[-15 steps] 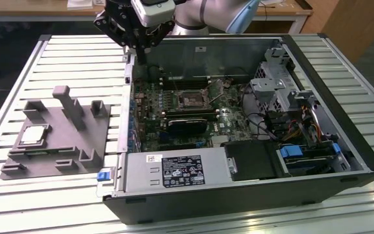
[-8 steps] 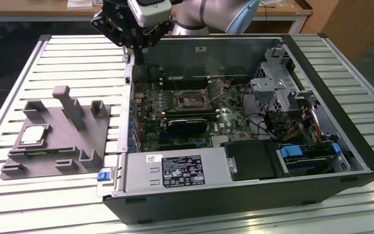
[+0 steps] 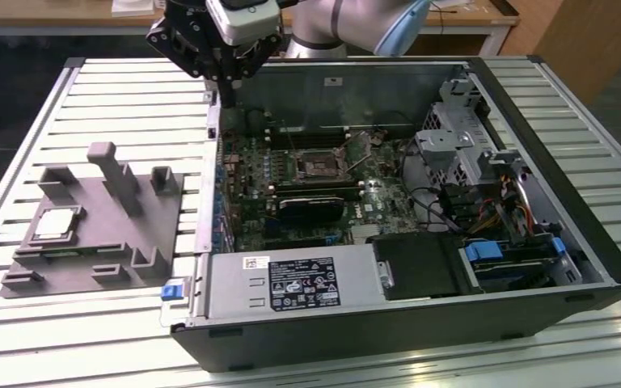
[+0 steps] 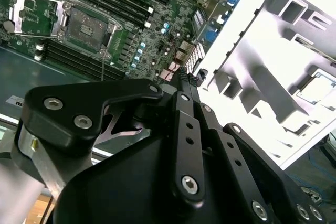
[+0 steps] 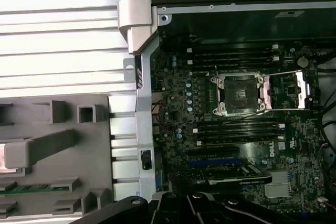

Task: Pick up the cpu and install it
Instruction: 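Reach for the cpu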

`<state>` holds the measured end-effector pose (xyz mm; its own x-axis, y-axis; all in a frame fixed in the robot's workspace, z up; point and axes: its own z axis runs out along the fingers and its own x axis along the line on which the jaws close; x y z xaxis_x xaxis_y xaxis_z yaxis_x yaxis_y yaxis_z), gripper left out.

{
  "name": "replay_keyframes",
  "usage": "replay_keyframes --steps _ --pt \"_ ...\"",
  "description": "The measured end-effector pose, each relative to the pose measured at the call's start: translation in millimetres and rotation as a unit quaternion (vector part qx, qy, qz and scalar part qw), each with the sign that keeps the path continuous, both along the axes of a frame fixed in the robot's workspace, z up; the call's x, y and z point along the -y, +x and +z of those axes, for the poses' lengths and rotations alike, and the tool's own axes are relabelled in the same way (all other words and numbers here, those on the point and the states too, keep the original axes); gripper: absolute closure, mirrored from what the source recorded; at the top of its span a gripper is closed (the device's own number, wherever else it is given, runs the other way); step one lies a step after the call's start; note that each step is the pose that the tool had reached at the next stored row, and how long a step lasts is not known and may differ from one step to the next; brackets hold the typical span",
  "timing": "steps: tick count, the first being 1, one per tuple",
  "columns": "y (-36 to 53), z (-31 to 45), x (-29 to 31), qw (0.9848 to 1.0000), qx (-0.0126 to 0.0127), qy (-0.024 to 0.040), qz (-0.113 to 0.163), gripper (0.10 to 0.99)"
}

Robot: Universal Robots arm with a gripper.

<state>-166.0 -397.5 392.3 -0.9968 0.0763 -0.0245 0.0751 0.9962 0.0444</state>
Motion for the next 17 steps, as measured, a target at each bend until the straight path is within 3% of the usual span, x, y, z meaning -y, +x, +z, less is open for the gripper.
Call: replay_keyframes --steps 17 --pt "-14.0 -0.4 0.0 1.0000 0.0000 0.0000 0.000 0.980"
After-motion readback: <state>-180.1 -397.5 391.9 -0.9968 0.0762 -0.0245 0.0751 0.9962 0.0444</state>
